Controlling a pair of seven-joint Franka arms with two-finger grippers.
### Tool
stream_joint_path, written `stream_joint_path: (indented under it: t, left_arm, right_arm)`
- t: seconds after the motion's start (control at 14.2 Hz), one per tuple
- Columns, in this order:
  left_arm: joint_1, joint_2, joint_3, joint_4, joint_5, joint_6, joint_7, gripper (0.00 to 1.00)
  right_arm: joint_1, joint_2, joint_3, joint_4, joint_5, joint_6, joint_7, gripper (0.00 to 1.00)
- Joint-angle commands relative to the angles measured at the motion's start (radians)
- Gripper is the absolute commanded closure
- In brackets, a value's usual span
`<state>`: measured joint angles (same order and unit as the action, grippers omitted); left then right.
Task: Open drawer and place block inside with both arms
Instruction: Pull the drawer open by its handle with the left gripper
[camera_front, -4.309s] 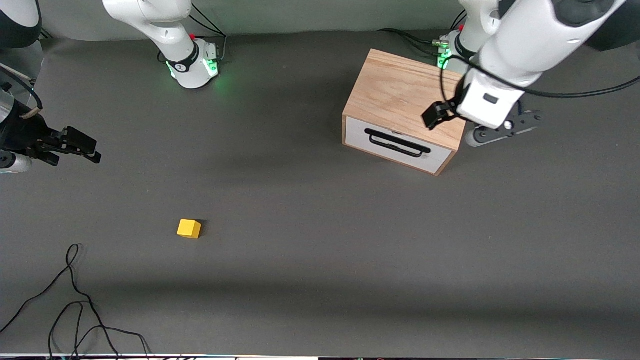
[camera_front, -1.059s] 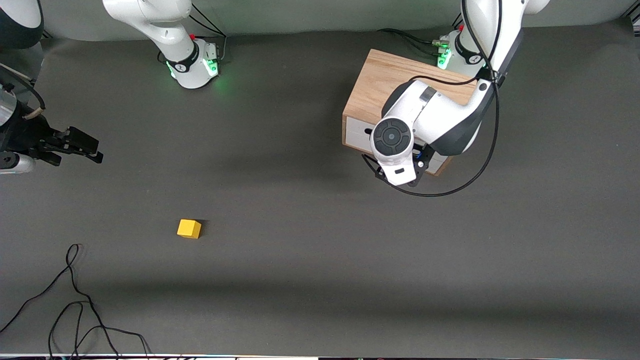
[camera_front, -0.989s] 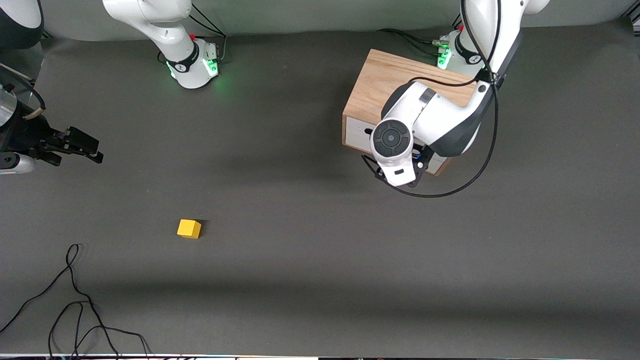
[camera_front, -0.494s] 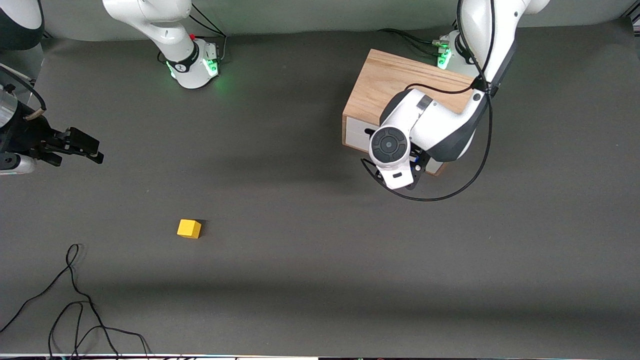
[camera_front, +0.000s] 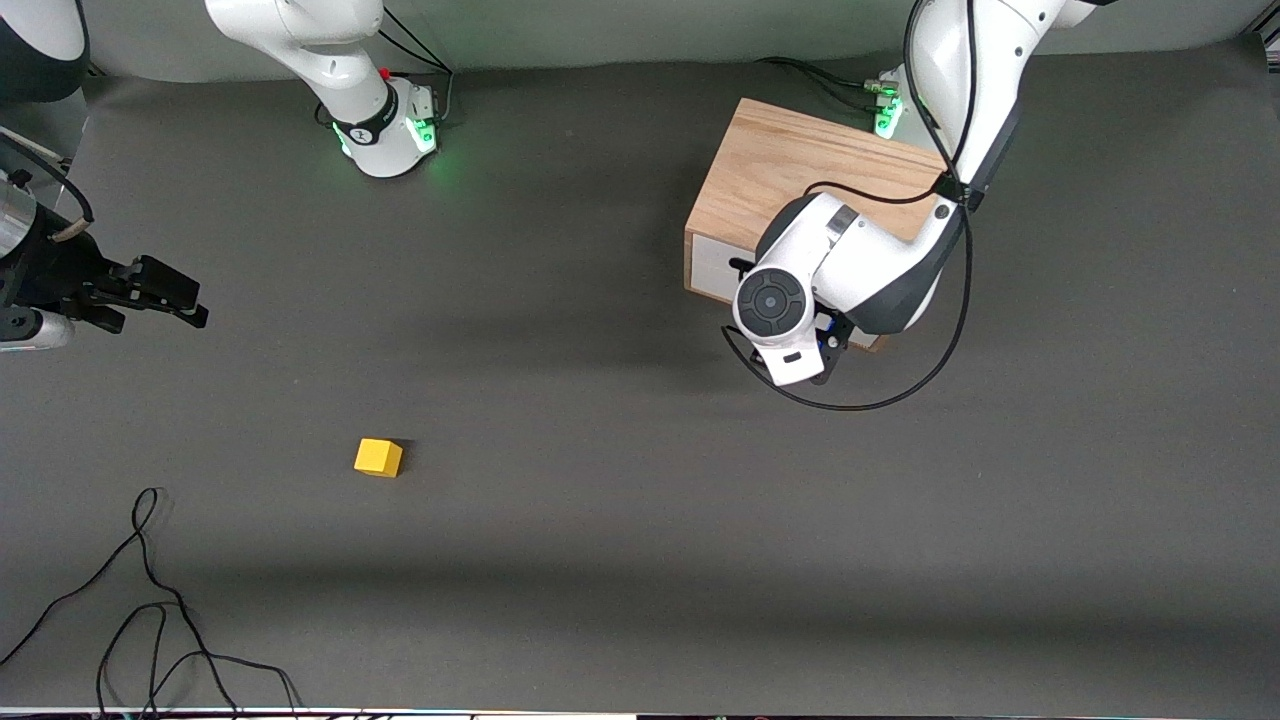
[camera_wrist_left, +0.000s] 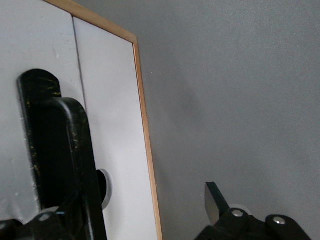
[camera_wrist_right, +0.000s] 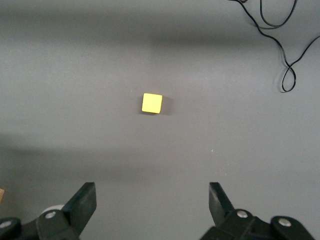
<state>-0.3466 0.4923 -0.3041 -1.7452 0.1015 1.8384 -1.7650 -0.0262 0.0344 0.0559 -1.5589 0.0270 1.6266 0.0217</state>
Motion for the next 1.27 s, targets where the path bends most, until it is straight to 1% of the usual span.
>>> stream_joint_path:
  t: [0.0, 0.35, 0.57, 0.78, 1.2]
  left_arm:
    - [-0.009, 0.005, 0.008, 0.01, 0.024, 0.035, -0.025, 0.0]
    - [-0.008, 0.023, 0.019, 0.048, 0.024, 0.053, -0.024, 0.0]
    - [-0.008, 0.071, 0.033, 0.124, 0.024, 0.053, -0.025, 0.0]
    - [-0.009, 0.091, 0.033, 0.154, 0.021, 0.055, -0.025, 0.0]
    - [-0.009, 0.137, 0.036, 0.253, 0.02, 0.055, -0.033, 0.0]
  right_arm:
    - [0.0, -0.002, 0.001, 0.002, -0.002, -0.008, -0.016, 0.0]
    - [0.002, -0.002, 0.001, 0.002, -0.002, -0.008, -0.016, 0.0]
    - [0.002, -0.002, 0.001, 0.003, -0.002, -0.008, -0.016, 0.0]
    - [0.002, -0.004, 0.001, 0.003, -0.002, -0.008, -0.016, 0.0]
    - [0.0, -0.004, 0.001, 0.003, -0.002, -0.008, -0.016, 0.0]
